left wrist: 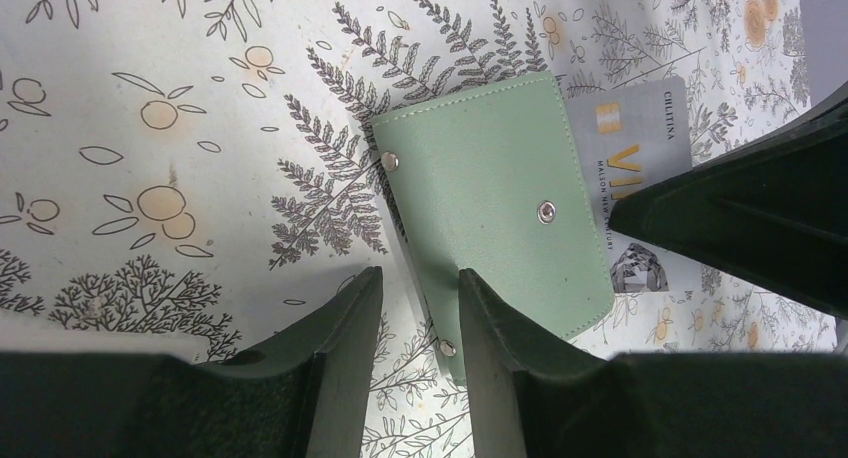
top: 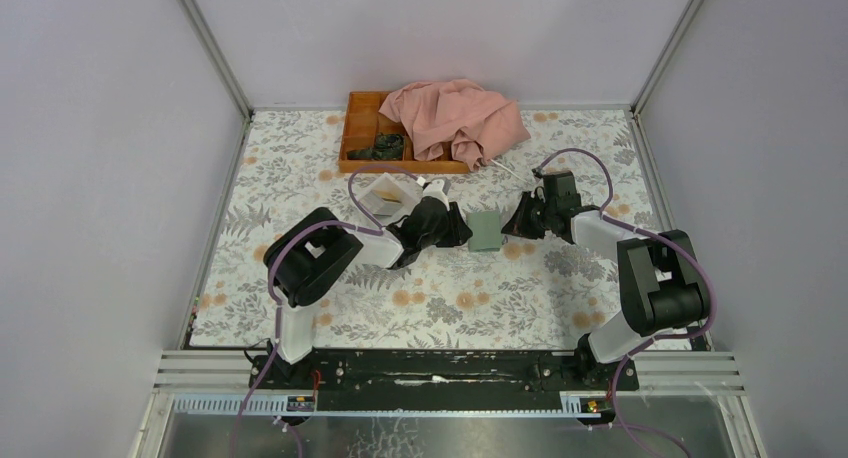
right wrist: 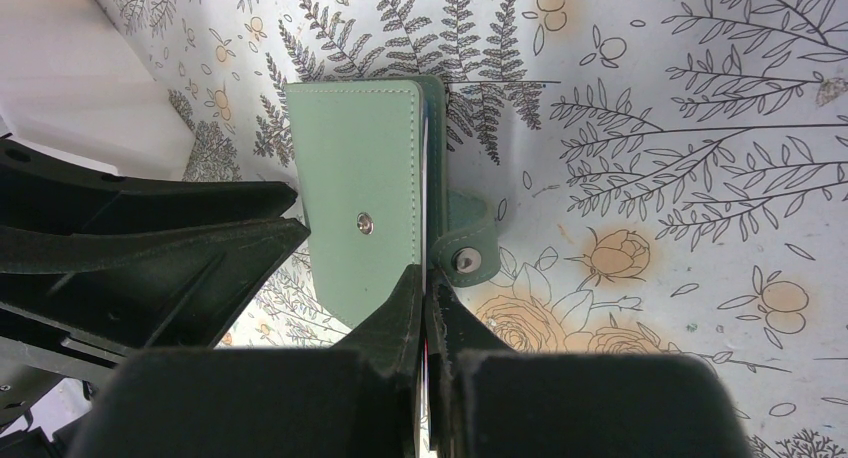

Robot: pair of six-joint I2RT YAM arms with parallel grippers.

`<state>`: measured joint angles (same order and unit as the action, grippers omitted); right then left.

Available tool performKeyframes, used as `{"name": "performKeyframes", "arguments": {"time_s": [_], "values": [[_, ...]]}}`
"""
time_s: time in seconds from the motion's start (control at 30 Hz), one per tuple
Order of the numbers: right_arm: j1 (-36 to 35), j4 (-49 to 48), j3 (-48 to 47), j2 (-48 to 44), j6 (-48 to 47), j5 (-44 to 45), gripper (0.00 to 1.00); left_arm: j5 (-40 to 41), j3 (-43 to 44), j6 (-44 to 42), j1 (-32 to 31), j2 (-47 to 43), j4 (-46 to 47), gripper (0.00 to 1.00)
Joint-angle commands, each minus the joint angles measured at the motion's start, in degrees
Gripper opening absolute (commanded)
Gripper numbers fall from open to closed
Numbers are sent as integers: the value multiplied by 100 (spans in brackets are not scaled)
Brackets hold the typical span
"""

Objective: Put the credit cards into the card holder
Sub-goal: Open the card holder at the center of the board.

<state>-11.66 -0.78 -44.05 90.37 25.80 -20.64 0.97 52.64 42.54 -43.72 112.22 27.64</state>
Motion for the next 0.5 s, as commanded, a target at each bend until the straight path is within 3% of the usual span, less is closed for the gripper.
{"name": "performKeyframes", "arguments": {"time_s": [0.0, 0.47], "values": [[38, -208, -38, -32, 21, -113, 0, 141, -332, -88, -27, 480, -1023, 43], [39, -312, 17, -191, 78, -309, 0, 132, -463, -30, -26, 450, -943, 43]]}}
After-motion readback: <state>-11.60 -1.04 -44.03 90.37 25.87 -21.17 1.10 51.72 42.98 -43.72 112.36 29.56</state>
